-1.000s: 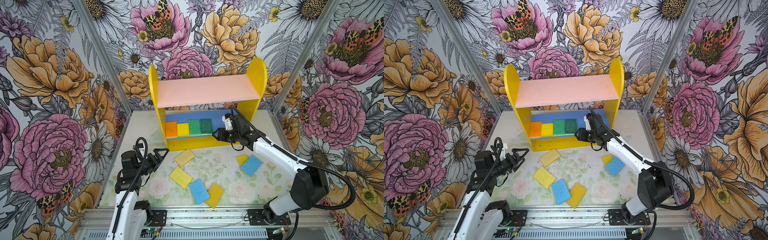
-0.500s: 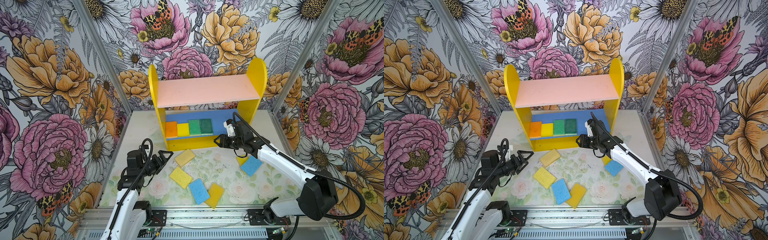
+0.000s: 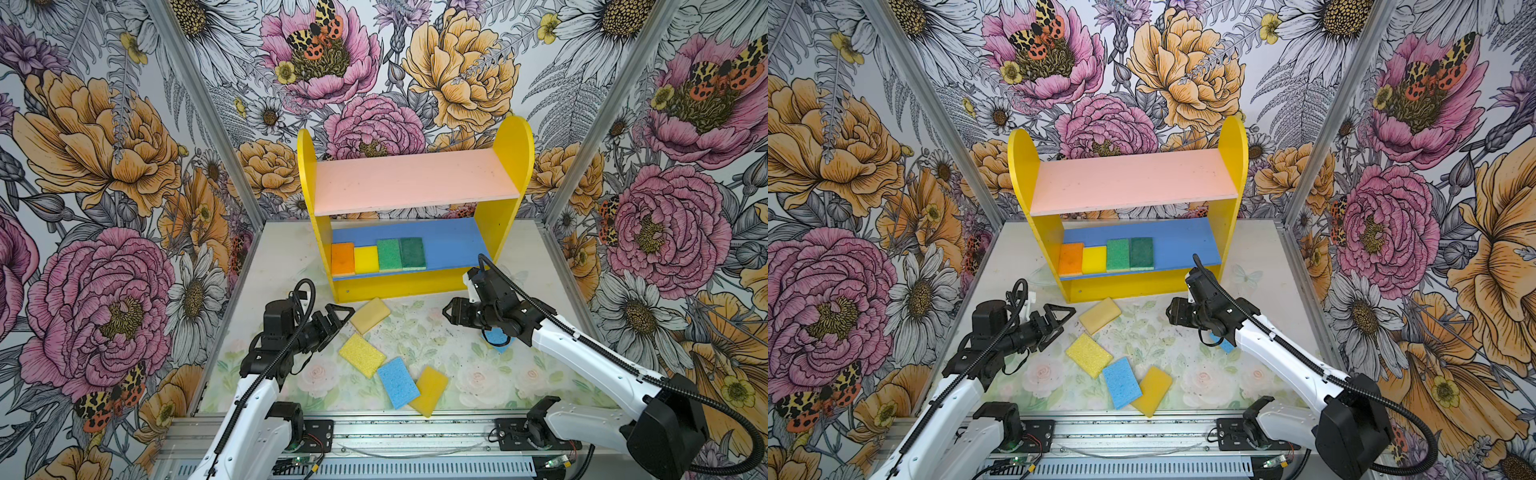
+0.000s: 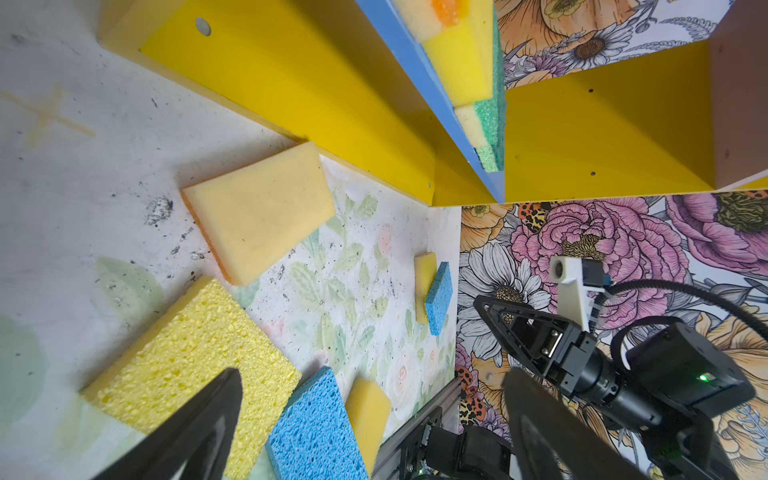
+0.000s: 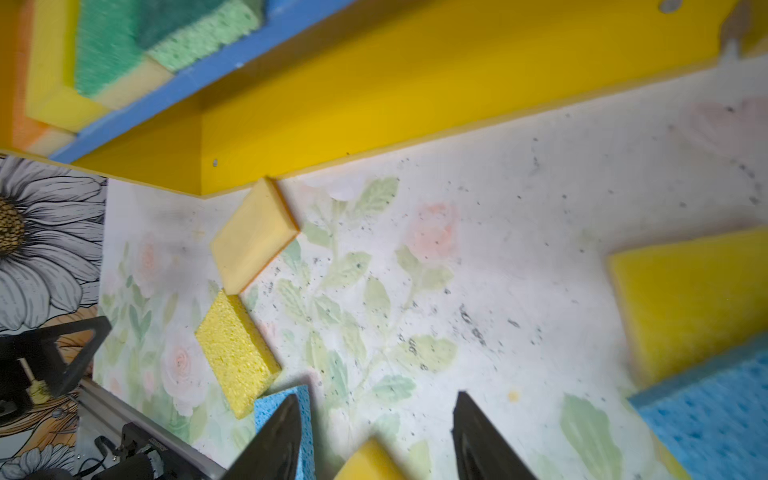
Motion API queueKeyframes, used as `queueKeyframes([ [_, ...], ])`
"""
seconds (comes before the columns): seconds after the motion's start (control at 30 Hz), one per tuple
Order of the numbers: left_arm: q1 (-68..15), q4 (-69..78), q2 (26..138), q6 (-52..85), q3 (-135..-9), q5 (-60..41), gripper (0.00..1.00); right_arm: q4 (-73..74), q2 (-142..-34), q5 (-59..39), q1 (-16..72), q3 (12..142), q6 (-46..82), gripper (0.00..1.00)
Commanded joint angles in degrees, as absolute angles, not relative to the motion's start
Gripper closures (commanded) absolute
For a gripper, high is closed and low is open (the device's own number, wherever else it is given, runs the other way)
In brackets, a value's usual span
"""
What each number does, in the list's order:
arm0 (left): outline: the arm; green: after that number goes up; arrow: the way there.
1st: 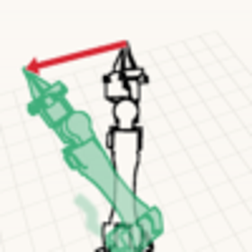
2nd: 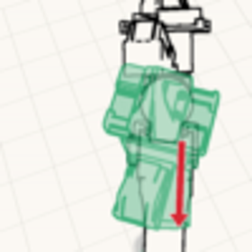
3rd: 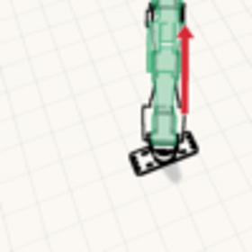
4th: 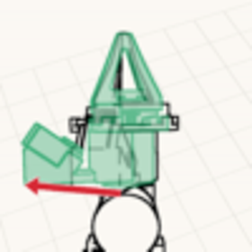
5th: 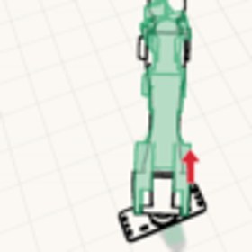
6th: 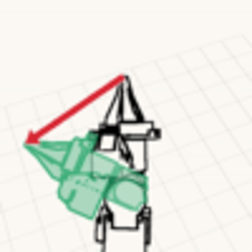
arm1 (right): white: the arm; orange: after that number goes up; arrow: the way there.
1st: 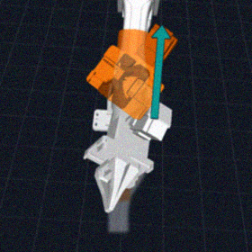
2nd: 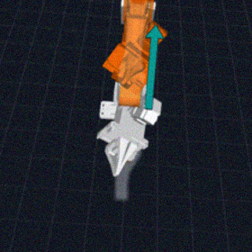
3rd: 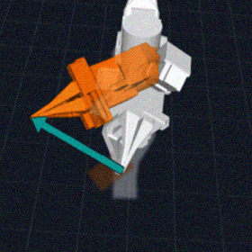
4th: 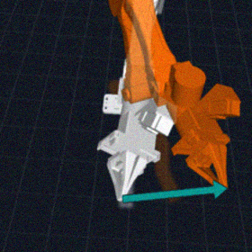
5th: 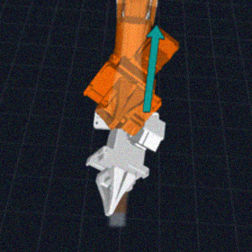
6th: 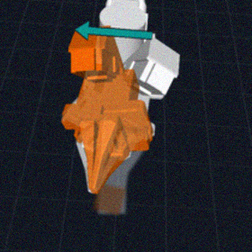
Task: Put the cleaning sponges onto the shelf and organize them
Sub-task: 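Withdraw the right gripper and lower it over the blue sponge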
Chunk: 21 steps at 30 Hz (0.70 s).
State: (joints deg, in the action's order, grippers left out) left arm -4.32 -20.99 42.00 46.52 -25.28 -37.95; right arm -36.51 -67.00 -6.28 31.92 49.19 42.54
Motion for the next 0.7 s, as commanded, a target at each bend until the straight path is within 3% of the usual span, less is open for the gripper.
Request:
queueKeyframes([
  [0.0, -5.1, -17.7, 42.5, 47.4, -23.6, -36.8, 0.01, -45.0, -66.4, 2.3, 31.7, 47.9, 47.8, 0.34],
  [0.13, -5.6, -17.6, 42.7, 47.3, -23.8, -37.2, 0.01, -47.8, -66.5, 5.9, 29.7, 46.6, 50.8, 0.24],
  [0.23, -5.5, -17.5, 41.6, 47.3, -23.6, -36.8, 0.01, -47.9, -65.0, 4.7, 23.6, 44.2, 52.5, 0.19],
  [0.33, -5.2, -16.7, 41.4, 47.5, -23.2, -37.3, 0.01, -49.3, -62.3, 7.2, 18.5, 42.9, 53.3, 0.01],
  [0.67, -3.8, -16.1, 40.4, 47.9, -23.0, -39.3, 0.01, -46.1, -69.3, 10.3, 13.9, 43.5, 54.8, 0.01],
])
